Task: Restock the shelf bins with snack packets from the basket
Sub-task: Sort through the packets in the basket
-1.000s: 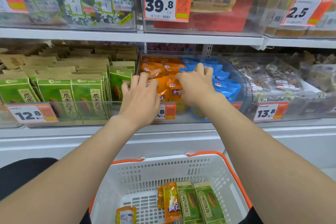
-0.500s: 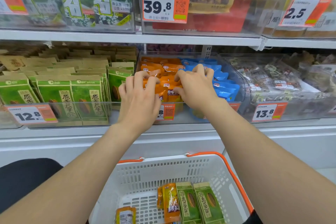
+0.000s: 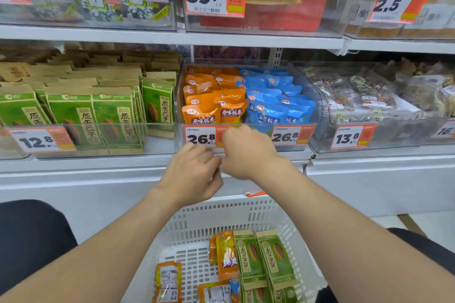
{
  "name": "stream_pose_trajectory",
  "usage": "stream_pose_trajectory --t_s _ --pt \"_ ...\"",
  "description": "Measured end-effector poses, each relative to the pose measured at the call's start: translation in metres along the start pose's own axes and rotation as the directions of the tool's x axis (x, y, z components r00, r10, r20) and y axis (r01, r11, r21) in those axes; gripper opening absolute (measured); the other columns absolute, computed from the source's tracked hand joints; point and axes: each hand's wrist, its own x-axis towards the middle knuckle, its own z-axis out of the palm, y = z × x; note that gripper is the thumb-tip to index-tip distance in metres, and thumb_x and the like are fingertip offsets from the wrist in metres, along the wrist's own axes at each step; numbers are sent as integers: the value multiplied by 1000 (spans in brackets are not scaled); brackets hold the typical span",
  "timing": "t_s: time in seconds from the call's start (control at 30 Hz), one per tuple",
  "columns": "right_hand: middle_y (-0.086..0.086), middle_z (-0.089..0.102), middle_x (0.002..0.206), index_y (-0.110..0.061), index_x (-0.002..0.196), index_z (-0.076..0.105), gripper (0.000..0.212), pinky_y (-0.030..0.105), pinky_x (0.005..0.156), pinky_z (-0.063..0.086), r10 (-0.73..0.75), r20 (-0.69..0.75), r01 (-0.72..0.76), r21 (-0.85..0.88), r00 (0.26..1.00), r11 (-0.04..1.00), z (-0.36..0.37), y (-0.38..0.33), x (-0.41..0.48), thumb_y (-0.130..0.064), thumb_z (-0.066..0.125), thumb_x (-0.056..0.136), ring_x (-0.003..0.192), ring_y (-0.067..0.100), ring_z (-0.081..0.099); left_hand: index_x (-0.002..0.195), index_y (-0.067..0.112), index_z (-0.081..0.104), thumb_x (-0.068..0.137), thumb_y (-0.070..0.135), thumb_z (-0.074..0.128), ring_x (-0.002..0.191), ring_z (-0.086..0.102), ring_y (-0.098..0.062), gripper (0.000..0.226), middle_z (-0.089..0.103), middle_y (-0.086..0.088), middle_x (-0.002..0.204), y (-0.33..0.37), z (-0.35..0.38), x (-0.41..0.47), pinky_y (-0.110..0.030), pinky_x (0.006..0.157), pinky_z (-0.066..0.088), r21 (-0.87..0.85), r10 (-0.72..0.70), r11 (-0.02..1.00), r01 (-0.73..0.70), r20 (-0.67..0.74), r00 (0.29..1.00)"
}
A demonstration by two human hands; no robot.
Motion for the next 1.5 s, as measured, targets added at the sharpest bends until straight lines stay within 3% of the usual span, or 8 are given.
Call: stream_pose_trajectory --t_s 0.13,0.23,0.53,0.7,1.0,1.17,1.27,1.5 --pt "-1 43 81 -14 86 50 12 35 71 42 -74 466 133 -96 882 987 30 -11 -24 -11 57 94 83 25 52 66 26 45 82 31 55 60 54 -29 20 58 0 59 15 26 -34 -37 64 31 -26 -71 996 83 318 946" --pt "2 45 79 -12 80 47 19 37 68 44 -113 607 206 -86 786 975 67 -19 -36 -7 57 96 67 20 49 74 24 53 89 39 45 75 66 -30 23 70 -1 77 22 45 -63 -35 70 38 43 -215 970 238 603 768" --pt "3 49 88 -12 107 55 16 32 55 41 -181 707 355 -105 684 929 137 -37 -60 0 56 96 68 18 50 123 20 63 100 23 47 110 64 -25 28 63 -2 123 52 71 -158 -38 85 50 320 -409 858 402 900 155" --pt "8 61 101 -9 108 62 23 34 58 45 -189 685 348 -99 703 932 153 -37 -57 7 54 93 70 21 55 165 28 17 102 19 47 142 47 -32 70 28 -5 167 66 92 -207 -47 106 48 281 -258 888 365 960 -112" --pt "5 57 96 -11 105 60 18 34 59 44 -205 689 370 -98 695 924 168 -42 -40 4 54 96 67 19 51 167 28 7 101 -1 44 140 49 -38 82 -22 -13 172 62 112 -217 -48 108 50 282 -230 845 455 959 -167" --pt "3 54 88 -12 107 60 17 33 59 45 -237 683 397 -84 691 914 176 -44 -30 1 56 96 67 18 52 165 20 13 108 15 41 144 44 -39 64 15 -15 171 58 122 -220 -47 111 42 264 -211 858 441 963 -166" --pt "2 55 89 -12 111 61 19 34 60 47 -247 688 405 -74 683 911 179 -44 -25 -1 58 96 70 18 54 167 18 0 107 4 42 151 34 -37 74 11 -12 173 60 125 -221 -47 117 36 253 -248 857 449 966 -69" --pt "2 53 92 -14 121 57 28 33 64 49 -220 695 387 -91 684 918 181 -42 -21 -3 59 96 70 16 52 128 20 55 91 34 78 119 60 -25 45 62 -2 128 56 125 -215 -39 99 45 259 -273 816 516 961 -51"
